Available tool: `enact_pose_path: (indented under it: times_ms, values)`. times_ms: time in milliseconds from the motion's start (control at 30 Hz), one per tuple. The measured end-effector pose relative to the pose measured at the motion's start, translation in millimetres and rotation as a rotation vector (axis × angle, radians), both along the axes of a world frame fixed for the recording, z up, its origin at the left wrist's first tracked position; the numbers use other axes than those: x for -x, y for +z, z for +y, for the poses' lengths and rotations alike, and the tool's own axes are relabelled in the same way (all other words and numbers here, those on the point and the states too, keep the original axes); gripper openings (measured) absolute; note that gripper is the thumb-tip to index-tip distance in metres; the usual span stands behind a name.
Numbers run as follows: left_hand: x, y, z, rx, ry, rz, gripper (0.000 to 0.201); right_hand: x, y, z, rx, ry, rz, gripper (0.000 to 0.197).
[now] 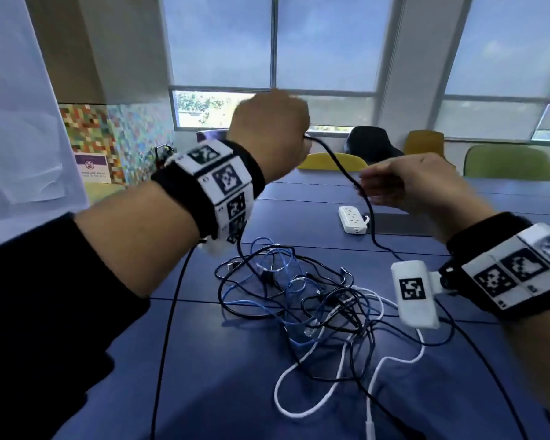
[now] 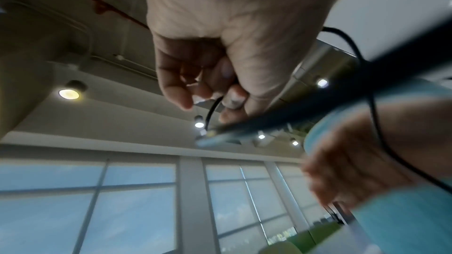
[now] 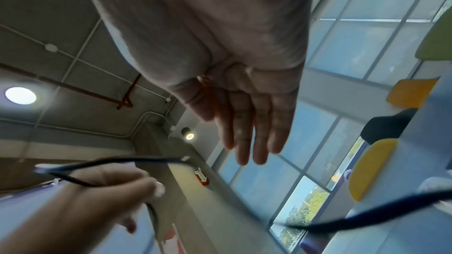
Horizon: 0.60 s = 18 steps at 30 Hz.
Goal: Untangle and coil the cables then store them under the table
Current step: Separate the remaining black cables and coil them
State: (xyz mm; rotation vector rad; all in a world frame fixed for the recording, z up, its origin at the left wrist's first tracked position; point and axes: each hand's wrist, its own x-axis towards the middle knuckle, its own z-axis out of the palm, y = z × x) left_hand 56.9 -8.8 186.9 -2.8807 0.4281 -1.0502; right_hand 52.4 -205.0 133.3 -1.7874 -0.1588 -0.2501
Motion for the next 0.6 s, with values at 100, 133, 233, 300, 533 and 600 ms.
enact_pose_path:
  times_ms: [100, 133, 233, 300, 533, 600]
  values:
    - [1.5, -21.9, -11.1, -0.172, 0.035, 0.001, 0.015, 17.8, 14.8, 20.5, -0.041, 0.169, 0.045, 0.037]
    - [1.8, -26.6, -13.9, -0.198, 0.024, 0.004, 0.012, 22.7, 16.2, 27.8, -0.019, 0.225, 0.058, 0.041]
    - [-3.3, -39.9, -15.3, -0.195, -0.035, 0.056, 0.016, 30.7, 9.5, 42.0, 0.107, 0.339, 0.046, 0.031]
    - [-7.0, -47.3, -7.5, -0.126, -0.090, 0.114, 0.024, 28.2, 1.4, 40.9, 0.172, 0.317, 0.033, 0.026]
    - [-23.8, -66.7, 40.1, 0.601, -0.286, 0.550, 0.036, 14.1, -0.2, 10.4, 0.182, -0.124, -0.313, 0.013]
    - [-29.1, -71.4, 51.8, 0.724, -0.239, 0.597, 0.030, 11.4, 9.6, -3.8, 0.166, -0.256, -0.402, 0.015]
